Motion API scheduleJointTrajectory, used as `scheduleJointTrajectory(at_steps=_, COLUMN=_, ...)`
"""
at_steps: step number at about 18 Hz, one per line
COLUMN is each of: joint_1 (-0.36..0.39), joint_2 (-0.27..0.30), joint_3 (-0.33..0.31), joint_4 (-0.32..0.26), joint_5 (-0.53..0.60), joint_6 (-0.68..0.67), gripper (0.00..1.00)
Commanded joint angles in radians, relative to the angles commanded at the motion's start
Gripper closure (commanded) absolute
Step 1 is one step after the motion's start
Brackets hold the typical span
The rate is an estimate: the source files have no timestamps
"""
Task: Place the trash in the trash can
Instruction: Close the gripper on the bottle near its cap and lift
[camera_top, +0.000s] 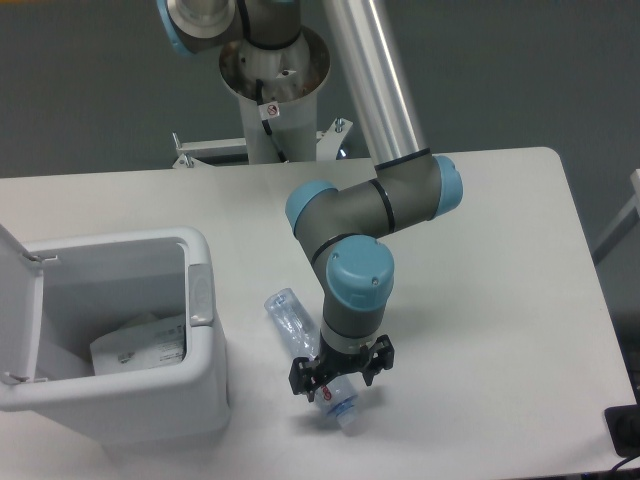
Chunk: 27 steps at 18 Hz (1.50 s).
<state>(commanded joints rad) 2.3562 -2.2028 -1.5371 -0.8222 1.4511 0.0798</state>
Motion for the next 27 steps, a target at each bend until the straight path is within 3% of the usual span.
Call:
scheduleJointTrajectory(at_steps=10, joint_1=-0.009, joint_2=-0.037, joint_3=0.000, joint_4=0.000, joint_5=0.023, joint_6=0.000, gripper=0.01)
scheduleJointTrajectory(at_steps=13, joint_1=-0.009, joint_2=-0.035, joint_3=0.000, joint_4=0.000, joint_5=0.023, joint_6=0.000, gripper=0.16)
scheduleJointTrajectory(at_steps=27, joint_1=-0.009, joint_2=-0.037, joint_3=0.012, joint_4=0.000, joint_5=0.023, joint_6=0.003, gripper=0.30)
